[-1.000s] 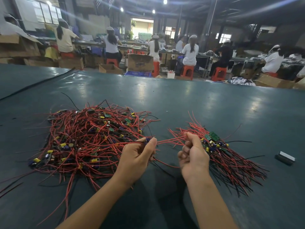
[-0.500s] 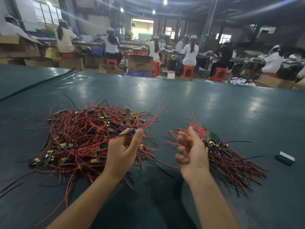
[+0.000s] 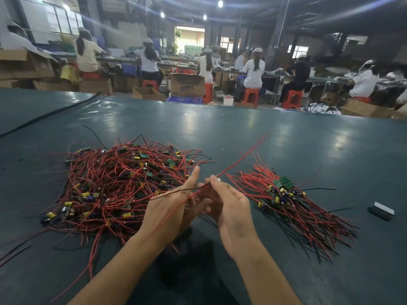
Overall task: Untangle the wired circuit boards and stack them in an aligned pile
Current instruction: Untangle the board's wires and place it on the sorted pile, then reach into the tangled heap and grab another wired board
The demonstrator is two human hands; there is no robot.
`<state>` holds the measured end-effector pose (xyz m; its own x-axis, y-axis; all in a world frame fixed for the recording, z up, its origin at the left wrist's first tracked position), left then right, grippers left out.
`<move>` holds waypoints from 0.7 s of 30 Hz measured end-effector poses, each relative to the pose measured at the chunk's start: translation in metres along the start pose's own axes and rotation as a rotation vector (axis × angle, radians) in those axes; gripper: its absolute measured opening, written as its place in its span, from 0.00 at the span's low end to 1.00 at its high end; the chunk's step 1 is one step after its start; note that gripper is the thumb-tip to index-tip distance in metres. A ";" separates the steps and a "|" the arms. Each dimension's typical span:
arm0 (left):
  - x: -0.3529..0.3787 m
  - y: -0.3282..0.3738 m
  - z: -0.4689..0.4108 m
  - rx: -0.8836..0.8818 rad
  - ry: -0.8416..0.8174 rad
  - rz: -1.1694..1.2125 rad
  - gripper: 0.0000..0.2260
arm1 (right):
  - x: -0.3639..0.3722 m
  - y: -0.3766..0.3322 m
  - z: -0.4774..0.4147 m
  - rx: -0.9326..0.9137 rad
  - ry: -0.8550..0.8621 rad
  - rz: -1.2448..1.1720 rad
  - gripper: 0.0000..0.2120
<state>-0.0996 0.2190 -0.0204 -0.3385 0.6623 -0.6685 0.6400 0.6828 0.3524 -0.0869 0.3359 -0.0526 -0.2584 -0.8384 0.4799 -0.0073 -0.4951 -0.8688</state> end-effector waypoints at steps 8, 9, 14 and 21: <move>0.003 -0.012 0.001 0.031 -0.021 -0.136 0.11 | -0.056 -0.063 -0.007 -0.050 0.134 -0.343 0.10; 0.004 -0.012 0.001 0.024 -0.029 -0.129 0.10 | -0.065 -0.070 -0.006 -0.069 0.172 -0.277 0.11; 0.007 -0.010 0.002 0.028 -0.015 -0.132 0.07 | -0.100 -0.119 -0.002 -0.396 0.425 0.587 0.09; 0.007 -0.028 0.000 -0.078 -0.029 -0.229 0.08 | -0.113 -0.118 -0.004 -0.343 0.686 1.328 0.11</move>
<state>-0.1206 0.2047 -0.0350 -0.4478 0.4791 -0.7549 0.4937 0.8364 0.2381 -0.0607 0.4902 -0.0045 -0.6394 -0.3078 -0.7046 0.3913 0.6585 -0.6428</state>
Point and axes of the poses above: each hand's wrist, its own z-axis away from the middle knuckle, its own x-axis out of the palm, y = z × x, the point moved 9 cm from there along -z, towards the middle knuckle, and after that the axes turned 3 degrees about -z, right-handed, at the moved point
